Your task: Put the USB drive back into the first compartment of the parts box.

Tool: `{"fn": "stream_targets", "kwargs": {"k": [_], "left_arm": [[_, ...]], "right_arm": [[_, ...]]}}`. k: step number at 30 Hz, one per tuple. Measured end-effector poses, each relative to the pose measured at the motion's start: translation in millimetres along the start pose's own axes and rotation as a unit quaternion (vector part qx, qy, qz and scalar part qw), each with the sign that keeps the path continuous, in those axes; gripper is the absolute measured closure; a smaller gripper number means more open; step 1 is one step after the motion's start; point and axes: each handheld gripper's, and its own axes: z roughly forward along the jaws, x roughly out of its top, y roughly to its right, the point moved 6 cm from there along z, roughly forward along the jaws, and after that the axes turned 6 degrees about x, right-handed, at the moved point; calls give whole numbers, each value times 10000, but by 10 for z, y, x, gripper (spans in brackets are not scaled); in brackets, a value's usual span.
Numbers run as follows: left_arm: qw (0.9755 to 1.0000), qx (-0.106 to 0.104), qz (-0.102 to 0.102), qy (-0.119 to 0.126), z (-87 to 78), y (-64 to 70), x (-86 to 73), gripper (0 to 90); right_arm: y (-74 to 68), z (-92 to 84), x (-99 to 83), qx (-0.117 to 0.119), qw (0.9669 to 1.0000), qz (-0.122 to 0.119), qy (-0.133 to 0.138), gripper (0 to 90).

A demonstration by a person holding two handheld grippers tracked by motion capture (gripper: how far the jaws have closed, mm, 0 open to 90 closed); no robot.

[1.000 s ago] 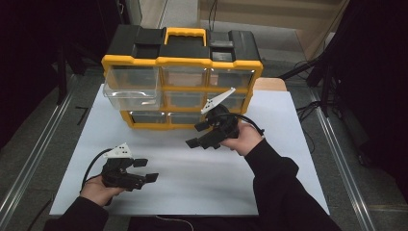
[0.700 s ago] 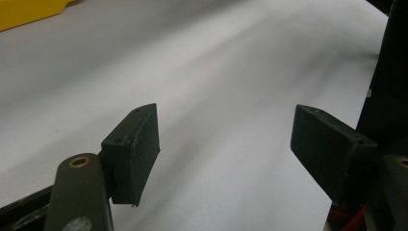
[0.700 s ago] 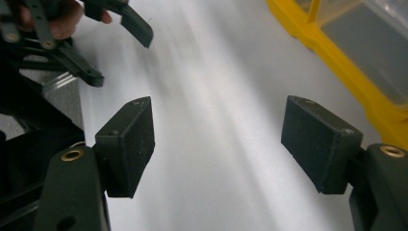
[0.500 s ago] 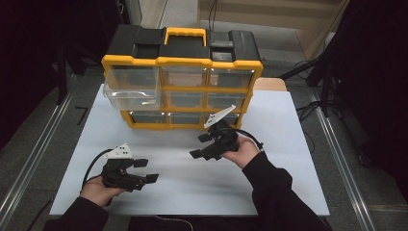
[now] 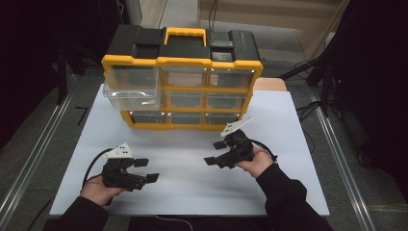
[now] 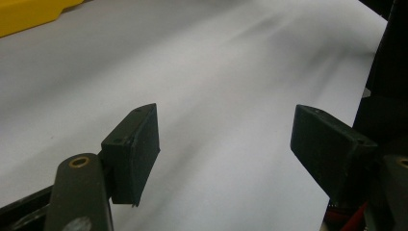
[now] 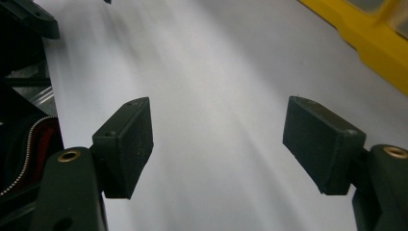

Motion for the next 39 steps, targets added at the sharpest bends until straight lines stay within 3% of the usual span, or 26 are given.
{"fn": "stream_targets", "kwargs": {"k": [19, 39], "left_arm": [[10000, 21, -21, -4, 7, -2, 1, 267], [10000, 56, -41, 3, 2, -23, 4, 267]], "right_arm": [[49, -183, -432, -271, 9988, 401, 2, 233], [124, -452, -732, -488, 9958, 728, 276, 233]]}}
